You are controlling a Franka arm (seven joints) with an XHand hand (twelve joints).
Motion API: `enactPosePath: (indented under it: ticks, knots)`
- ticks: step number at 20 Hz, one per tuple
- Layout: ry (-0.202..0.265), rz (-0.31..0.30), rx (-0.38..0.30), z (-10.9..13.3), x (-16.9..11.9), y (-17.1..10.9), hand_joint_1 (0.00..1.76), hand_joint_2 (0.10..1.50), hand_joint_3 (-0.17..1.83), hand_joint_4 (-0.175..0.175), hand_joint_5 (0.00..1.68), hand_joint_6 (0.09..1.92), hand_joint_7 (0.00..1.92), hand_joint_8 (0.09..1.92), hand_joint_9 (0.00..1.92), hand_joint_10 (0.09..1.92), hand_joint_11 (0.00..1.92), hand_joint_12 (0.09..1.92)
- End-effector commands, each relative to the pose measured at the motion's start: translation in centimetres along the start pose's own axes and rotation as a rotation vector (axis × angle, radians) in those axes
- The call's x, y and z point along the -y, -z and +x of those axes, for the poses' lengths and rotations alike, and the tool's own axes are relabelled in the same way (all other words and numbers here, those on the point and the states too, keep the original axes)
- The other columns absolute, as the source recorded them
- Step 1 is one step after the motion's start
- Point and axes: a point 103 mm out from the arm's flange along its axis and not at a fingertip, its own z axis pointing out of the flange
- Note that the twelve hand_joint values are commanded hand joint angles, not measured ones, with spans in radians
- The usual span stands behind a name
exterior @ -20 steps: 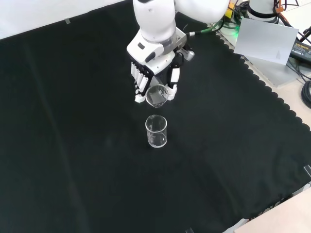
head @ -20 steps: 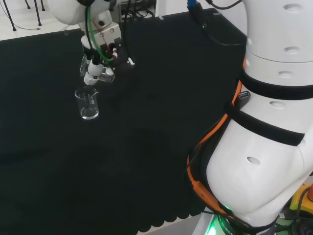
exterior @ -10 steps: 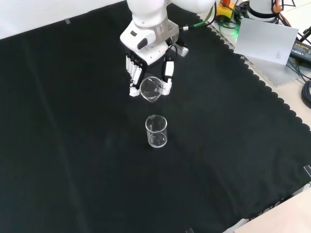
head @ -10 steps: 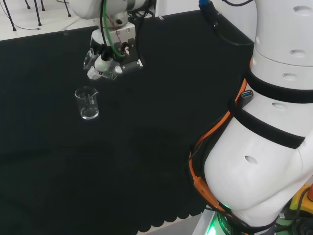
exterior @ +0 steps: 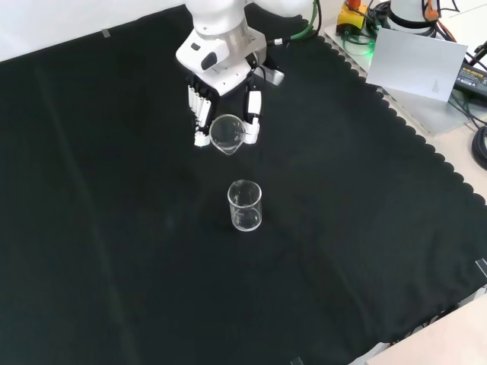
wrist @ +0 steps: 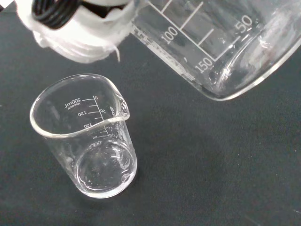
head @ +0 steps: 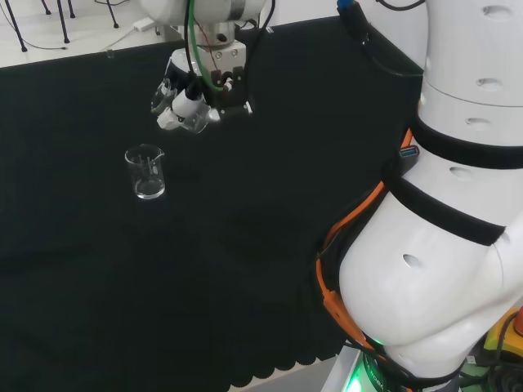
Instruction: Pour the water from the handheld beaker into the one on the table.
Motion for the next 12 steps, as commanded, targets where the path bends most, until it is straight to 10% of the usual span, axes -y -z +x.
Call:
enactPosePath:
  ticks: [1,12]
  knots:
    - [0.005,-0.009,-0.067,-2.1,-0.2,-1.3,1.17,1.03,-0.17,0.061,1.51,0.09,1.68,0.09,1.51,0.34,1.20,0.83]
    - [0.085,-0.046,-0.197,-4.1,0.0,-3.8,1.17,1.03,-0.17,0.054,1.51,0.09,1.68,0.09,1.50,0.35,1.19,0.83]
